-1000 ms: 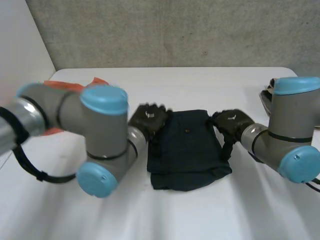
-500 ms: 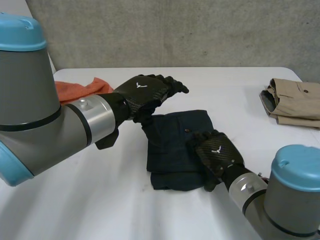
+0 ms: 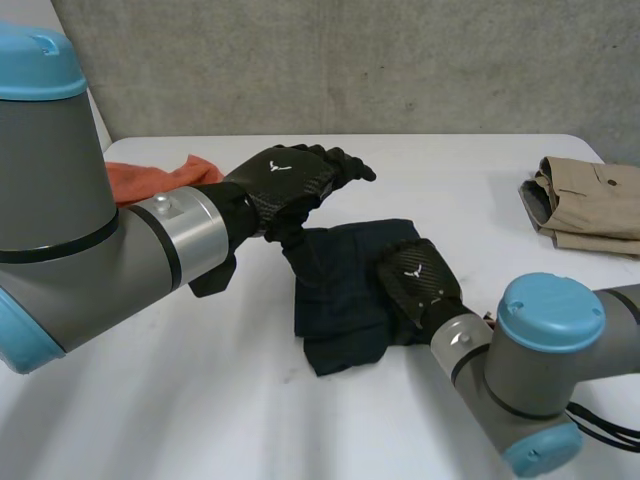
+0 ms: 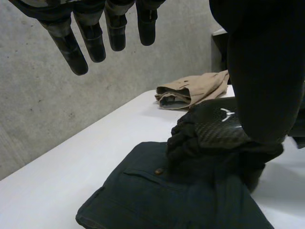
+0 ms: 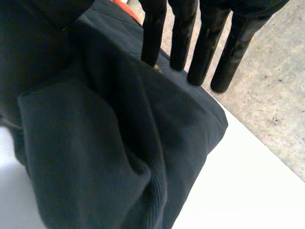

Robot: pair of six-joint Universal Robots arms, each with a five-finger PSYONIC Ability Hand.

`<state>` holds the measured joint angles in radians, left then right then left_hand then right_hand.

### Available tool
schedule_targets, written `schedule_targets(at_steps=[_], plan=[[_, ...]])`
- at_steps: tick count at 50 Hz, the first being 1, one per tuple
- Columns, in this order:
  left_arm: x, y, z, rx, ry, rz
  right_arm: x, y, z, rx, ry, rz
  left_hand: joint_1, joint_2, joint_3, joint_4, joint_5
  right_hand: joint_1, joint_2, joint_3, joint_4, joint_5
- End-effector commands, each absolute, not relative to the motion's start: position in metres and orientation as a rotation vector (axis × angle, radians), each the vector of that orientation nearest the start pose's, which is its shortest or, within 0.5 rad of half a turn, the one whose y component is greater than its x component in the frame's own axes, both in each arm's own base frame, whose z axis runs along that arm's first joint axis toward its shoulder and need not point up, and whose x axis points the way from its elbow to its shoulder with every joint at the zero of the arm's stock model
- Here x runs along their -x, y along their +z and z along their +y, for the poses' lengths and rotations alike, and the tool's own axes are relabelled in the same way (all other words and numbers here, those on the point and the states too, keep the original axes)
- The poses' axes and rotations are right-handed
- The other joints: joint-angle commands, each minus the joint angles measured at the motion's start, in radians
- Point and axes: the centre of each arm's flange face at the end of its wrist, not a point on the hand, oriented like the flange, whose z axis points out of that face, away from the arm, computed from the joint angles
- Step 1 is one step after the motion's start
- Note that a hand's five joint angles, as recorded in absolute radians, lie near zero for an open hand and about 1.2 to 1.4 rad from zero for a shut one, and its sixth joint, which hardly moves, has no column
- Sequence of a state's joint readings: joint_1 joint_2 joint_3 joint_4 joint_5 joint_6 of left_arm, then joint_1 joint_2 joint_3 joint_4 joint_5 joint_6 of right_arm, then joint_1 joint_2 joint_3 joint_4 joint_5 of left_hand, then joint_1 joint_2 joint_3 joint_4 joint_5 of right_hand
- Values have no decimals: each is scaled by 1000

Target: Fold the laundry.

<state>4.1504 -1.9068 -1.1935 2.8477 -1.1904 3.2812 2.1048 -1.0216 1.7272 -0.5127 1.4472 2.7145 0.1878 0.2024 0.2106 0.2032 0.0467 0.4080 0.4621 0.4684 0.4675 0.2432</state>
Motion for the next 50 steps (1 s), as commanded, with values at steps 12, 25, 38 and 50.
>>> schedule_targets(at_steps=[12,25,38,50], plan=[[328,284,-211,978,1474,-1869,-292,158,-302,1068,-2094,1945,14,-1,-9,-1,-20,988,934,928,929,979],[328,285,-213,975,1480,-1870,-223,206,-401,1273,-2392,1697,14,-1,-9,-1,-20,988,934,928,929,979],[327,283,-213,972,1477,-1878,-165,300,-500,772,-2686,1361,14,-1,-9,-1,-20,988,934,928,929,979],[327,278,-217,965,1472,-1889,-86,214,-540,867,-2511,1578,14,-1,-9,-1,-20,988,934,928,929,979]])
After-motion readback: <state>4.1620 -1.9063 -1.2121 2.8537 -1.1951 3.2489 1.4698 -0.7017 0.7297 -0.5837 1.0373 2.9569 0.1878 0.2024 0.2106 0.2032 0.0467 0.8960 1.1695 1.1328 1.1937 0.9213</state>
